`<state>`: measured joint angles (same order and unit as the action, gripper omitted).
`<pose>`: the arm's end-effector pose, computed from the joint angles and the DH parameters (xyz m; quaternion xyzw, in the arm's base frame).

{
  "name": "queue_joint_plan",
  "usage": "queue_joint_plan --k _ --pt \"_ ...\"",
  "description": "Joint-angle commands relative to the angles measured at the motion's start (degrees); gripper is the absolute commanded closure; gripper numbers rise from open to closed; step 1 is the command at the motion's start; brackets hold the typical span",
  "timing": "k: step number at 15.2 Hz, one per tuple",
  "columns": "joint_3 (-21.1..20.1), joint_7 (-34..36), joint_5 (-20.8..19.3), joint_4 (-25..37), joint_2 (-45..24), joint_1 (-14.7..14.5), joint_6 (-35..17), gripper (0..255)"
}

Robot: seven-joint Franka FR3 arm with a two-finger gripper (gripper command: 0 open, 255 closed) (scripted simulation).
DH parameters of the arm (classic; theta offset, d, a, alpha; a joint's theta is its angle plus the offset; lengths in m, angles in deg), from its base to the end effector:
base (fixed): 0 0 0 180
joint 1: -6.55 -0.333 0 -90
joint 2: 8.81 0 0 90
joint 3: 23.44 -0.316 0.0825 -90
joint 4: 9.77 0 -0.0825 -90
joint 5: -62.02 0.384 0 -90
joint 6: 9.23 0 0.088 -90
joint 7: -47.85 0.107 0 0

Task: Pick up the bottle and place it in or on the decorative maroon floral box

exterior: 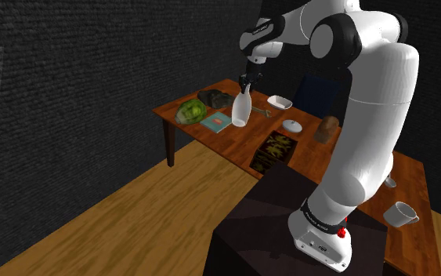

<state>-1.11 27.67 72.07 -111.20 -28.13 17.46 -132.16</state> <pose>0.5548 -0.3308 0.3893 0.9885 -0.1467 0.0354 0.0039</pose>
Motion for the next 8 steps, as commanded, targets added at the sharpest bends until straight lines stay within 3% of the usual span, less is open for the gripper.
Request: queue_joint_plan --k 1,6,8 --pt "0.13 0.27 -0.33 0.83 0.55 -0.08 1.32 255" --pt "0.40 0.78 -1.05 2.94 1.77 -0.20 4.55 255" --pt "1.27 -0.18 -2.24 -0.73 5.40 0.03 4.31 255"
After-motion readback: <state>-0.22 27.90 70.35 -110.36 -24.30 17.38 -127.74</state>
